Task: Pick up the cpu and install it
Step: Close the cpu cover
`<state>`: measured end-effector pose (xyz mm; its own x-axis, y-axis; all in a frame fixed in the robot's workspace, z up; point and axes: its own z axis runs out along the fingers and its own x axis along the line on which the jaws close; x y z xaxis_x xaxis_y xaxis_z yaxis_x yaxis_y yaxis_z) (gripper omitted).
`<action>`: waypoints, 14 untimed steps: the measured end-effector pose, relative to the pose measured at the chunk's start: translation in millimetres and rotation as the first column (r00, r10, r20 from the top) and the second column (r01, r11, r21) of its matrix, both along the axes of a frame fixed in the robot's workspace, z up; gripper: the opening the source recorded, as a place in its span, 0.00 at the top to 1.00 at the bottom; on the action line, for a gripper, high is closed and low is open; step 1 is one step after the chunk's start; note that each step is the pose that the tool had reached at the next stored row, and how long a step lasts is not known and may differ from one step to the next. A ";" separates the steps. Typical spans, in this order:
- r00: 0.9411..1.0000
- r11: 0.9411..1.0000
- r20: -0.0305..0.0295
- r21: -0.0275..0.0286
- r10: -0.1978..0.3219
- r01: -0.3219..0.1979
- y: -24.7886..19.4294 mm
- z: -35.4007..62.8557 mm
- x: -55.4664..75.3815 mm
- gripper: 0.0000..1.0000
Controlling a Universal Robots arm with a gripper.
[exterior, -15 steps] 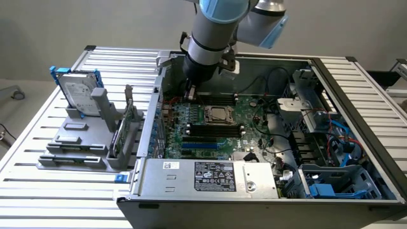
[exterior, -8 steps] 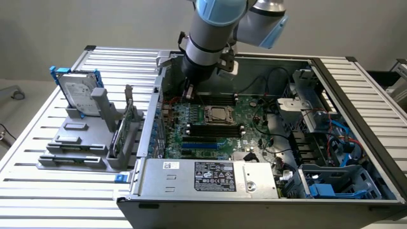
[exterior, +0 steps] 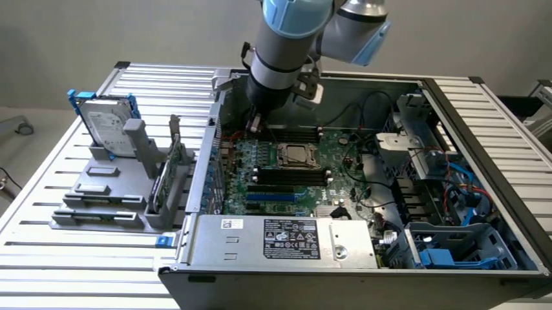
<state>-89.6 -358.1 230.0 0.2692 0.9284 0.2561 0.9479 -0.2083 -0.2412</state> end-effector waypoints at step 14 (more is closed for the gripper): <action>0.988 0.988 -0.001 0.009 -0.154 0.154 0.0 0.3 -5.7 0.89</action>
<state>-95.3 -358.1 230.3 0.4086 0.8736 0.2643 0.9047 -0.3493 -0.2440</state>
